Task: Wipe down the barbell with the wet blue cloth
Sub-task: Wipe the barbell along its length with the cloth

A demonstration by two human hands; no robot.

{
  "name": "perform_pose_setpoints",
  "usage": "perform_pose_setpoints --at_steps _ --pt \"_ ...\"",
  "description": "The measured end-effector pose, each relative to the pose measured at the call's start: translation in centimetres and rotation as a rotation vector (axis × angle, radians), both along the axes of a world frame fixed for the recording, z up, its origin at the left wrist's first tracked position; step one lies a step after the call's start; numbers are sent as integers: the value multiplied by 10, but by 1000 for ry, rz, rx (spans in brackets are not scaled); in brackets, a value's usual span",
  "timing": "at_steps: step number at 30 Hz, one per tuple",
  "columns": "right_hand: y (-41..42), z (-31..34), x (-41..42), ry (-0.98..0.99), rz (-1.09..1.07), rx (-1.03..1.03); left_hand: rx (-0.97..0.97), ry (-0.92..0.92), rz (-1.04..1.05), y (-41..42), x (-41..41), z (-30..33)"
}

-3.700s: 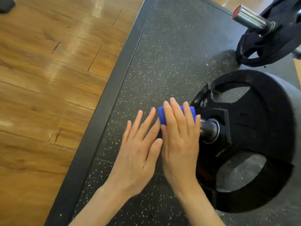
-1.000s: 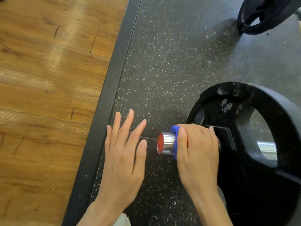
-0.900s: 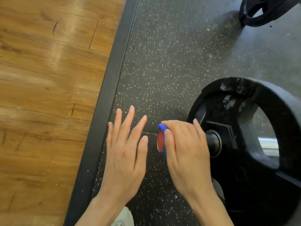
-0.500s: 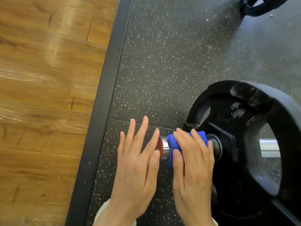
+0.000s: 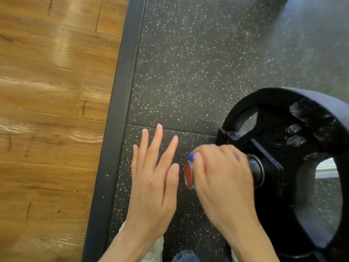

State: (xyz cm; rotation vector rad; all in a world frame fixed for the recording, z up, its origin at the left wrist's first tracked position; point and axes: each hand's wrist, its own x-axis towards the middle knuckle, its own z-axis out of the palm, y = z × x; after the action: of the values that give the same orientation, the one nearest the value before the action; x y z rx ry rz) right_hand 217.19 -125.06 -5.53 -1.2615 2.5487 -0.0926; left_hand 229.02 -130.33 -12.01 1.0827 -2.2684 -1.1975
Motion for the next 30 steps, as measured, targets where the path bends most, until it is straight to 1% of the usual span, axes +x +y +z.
perform_pose_setpoints --at_steps 2,3,5,7,8,10,12,14,15,17,19,20,23,25,30 --pt "-19 7 -3 -69 149 237 9 5 9 -1 1 -2" --pt "-28 10 -9 -133 173 349 17 8 21 -3 1 -2" --pt "-45 9 -22 -279 113 539 22 13 50 -6 2 -1" --pt "-54 3 -24 -425 65 609 16 15 68 -10 3 -1" --pt "-53 0 -25 -452 60 605 17 14 69 -12 2 -1" --pt "-39 0 -34 -427 -7 561 14 9 65 -15 3 1" --pt "-22 8 -45 -341 -86 501 -2 10 64 -16 4 4" --pt "-13 12 -41 -287 -65 415 -15 12 64 -17 5 5" --pt "-9 10 -32 -250 -27 335 -16 12 62 -17 4 5" --pt "0 -1 -14 -168 39 107 -32 6 47 -17 -1 6" --pt "15 -11 -6 -117 61 -77 -83 -18 3 -17 -8 11" --pt "22 -14 -4 -101 38 -125 -112 -32 -24 -18 -12 15" --pt "34 -17 0 -43 -40 -164 -186 -95 -102 -23 -19 24" --pt "37 -21 3 -21 -31 -241 -224 -141 -142 -26 -22 28" --pt "37 -28 1 -42 -18 -458 -309 -219 -193 -32 -23 39"
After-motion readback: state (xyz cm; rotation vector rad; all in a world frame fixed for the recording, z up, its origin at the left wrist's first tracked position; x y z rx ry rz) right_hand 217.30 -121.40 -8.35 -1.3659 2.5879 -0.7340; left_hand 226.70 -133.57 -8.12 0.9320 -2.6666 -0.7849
